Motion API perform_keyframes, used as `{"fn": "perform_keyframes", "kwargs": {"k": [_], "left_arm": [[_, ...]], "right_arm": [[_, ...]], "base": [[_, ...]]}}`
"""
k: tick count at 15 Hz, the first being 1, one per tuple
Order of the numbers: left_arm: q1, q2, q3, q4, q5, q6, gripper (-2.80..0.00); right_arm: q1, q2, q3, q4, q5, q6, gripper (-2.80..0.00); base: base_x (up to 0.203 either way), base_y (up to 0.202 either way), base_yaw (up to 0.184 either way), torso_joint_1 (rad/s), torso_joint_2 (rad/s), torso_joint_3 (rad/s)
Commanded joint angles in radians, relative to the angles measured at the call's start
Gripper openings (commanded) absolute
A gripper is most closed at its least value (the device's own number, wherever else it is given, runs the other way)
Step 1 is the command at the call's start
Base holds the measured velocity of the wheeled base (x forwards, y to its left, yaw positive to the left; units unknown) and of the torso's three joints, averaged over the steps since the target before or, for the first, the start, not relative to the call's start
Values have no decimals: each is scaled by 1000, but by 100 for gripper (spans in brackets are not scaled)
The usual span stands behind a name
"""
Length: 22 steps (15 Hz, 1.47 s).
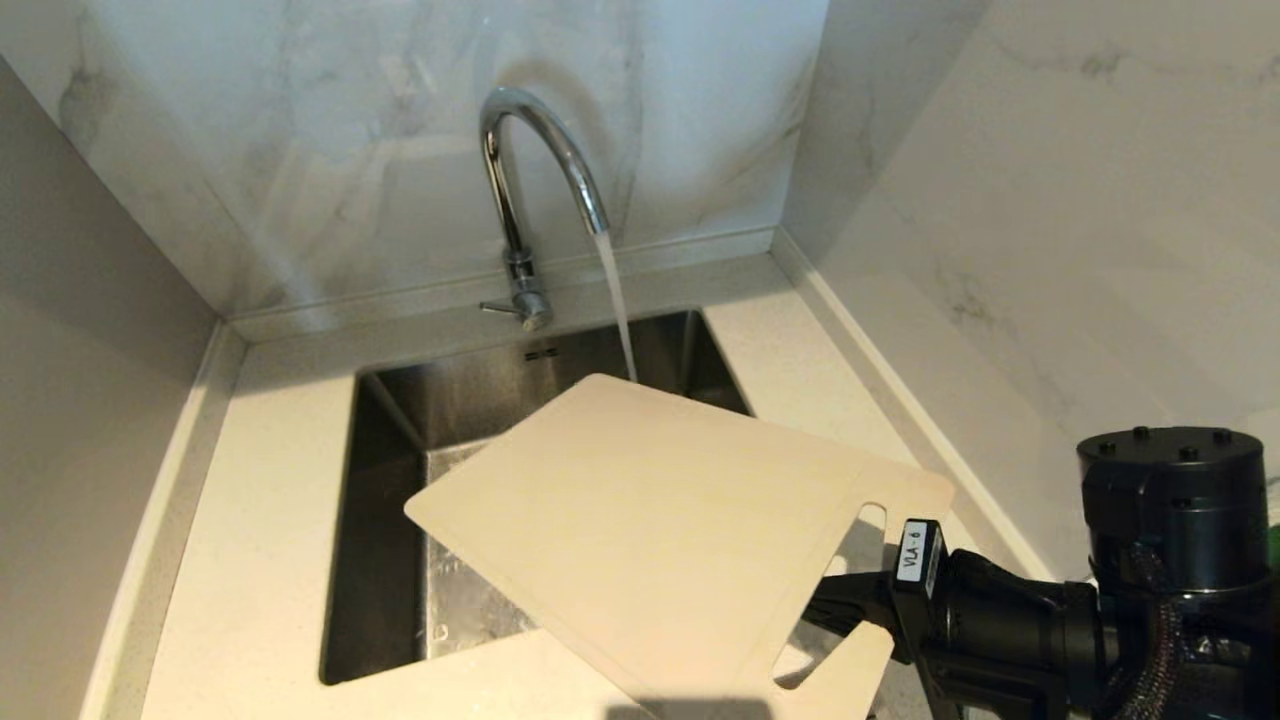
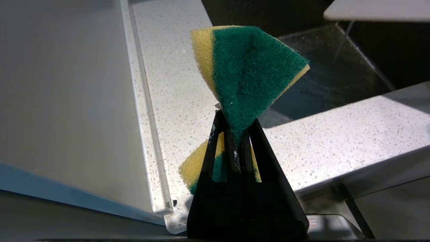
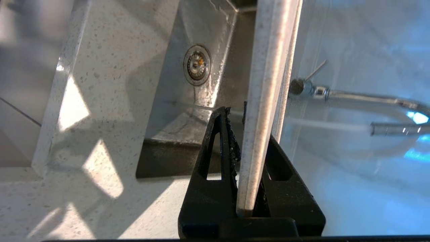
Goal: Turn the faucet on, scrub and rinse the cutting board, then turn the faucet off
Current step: Pick up the cutting board
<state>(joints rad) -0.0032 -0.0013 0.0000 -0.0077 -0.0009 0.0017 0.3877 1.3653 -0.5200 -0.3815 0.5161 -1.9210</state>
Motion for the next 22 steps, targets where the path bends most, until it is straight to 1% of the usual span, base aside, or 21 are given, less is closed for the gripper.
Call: {"fn": "perform_keyframes", "kwargs": {"k": [1,5,7,9,12,16,18,22], "left_arm": [[-1,-2,2,0,0,0,-280],[0,-2,2,-1,1,0,-280],[-1,-2,2,0,1,0,-280],[0,-2,2,-1,1,0,-280],[-1,-2,2,-1,1,0,-280],[-1,-2,2,0,-1,0,-280],[0,-2,2,-1,0,0,-280],[-1,-2,2,0,1,0,-280]], "right_arm": [[0,30,0,-3,46,-63,-280],[2,35,2,-2,65,-82,-280],[15,38,1,6,78,-93,-280],[22,38,-12,36,83,-123,-280],[22,54,-51,115,105,-191,-280],[19,109,-97,218,108,-301,-280],[18,131,-122,250,108,-338,-280],[-24,164,-175,331,108,-440,-280]], "base": [[0,0,0,0,0,0],[0,0,0,0,0,0],[0,0,0,0,0,0],[0,0,0,0,0,0],[0,0,0,0,0,0],[0,0,0,0,0,0],[0,0,0,0,0,0],[0,0,0,0,0,0]]}}
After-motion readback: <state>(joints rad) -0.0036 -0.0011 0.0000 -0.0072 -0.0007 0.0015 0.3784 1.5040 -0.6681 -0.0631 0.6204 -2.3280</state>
